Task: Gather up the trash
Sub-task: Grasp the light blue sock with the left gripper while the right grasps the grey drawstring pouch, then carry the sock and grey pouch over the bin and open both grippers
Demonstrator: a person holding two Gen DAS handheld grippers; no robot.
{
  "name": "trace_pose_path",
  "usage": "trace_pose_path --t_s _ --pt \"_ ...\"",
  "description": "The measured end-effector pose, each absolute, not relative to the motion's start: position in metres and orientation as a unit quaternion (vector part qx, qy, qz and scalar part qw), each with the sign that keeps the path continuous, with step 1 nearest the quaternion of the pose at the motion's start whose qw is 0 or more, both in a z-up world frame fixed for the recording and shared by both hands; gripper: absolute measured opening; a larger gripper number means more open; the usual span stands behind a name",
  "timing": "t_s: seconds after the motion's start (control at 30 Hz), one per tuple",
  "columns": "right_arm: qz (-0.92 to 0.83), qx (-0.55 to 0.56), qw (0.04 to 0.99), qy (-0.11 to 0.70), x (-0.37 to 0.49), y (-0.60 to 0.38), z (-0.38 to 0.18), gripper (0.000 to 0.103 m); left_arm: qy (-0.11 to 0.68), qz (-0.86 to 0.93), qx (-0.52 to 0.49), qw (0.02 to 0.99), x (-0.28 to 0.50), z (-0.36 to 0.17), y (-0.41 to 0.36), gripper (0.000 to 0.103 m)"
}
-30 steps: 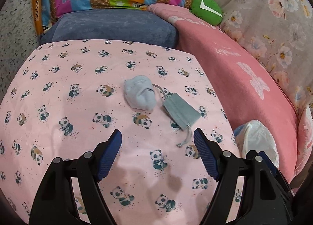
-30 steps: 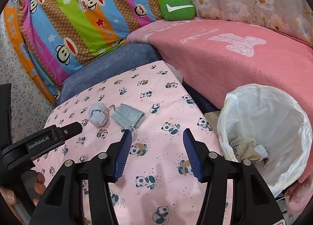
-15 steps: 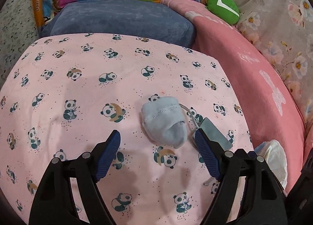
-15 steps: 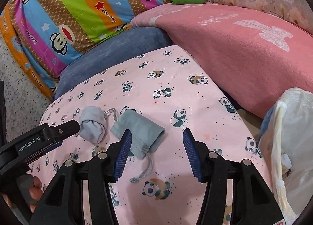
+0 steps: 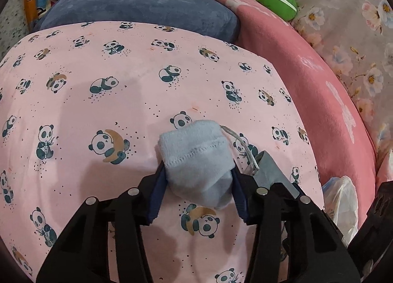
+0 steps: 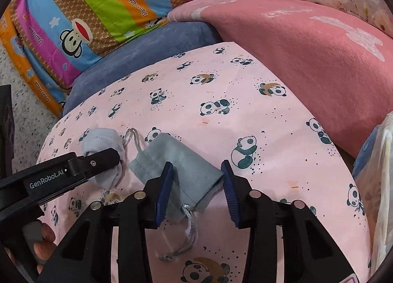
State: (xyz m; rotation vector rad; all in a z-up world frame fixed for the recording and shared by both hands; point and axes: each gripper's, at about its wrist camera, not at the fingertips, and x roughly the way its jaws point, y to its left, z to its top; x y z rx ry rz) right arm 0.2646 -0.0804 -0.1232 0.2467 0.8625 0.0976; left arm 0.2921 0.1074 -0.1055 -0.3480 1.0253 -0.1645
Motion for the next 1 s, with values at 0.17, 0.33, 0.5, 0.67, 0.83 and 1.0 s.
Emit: trace_pose_path --t_s 0.17,0.33,0.5,0.67,0.83,1.0 --pt "0.058 0.120 0.897 0.420 0.256 -0.078 -0.122 0.009 0.487 -0.086 -0.169 0.853 0.285 -0.101 0.107 0.034" --pt "0.057 0.128 0.901 0.410 0.231 -0.082 -0.110 0.008 0.481 -0.093 -0.164 0.856 0.265 -0.089 0.102 0.033" --pt "0.047 0.144 0.908 0.391 0.200 -0.097 -0.092 0.008 0.474 -0.108 -0.156 0.860 0.237 -0.075 0.089 0.033" --pt "0.030 0.157 0.915 0.370 0.168 -0.120 -0.072 0.008 0.465 -0.125 -0.144 0.865 0.206 -0.058 0.069 0.033" --pt "0.012 0.167 0.923 0.347 0.135 -0.147 -0.053 0.008 0.454 -0.145 -0.129 0.870 0.177 -0.040 0.045 0.033" --pt "-0.007 0.177 0.930 0.323 0.103 -0.174 -0.035 0.008 0.444 -0.168 -0.111 0.873 0.150 -0.023 0.018 0.033"
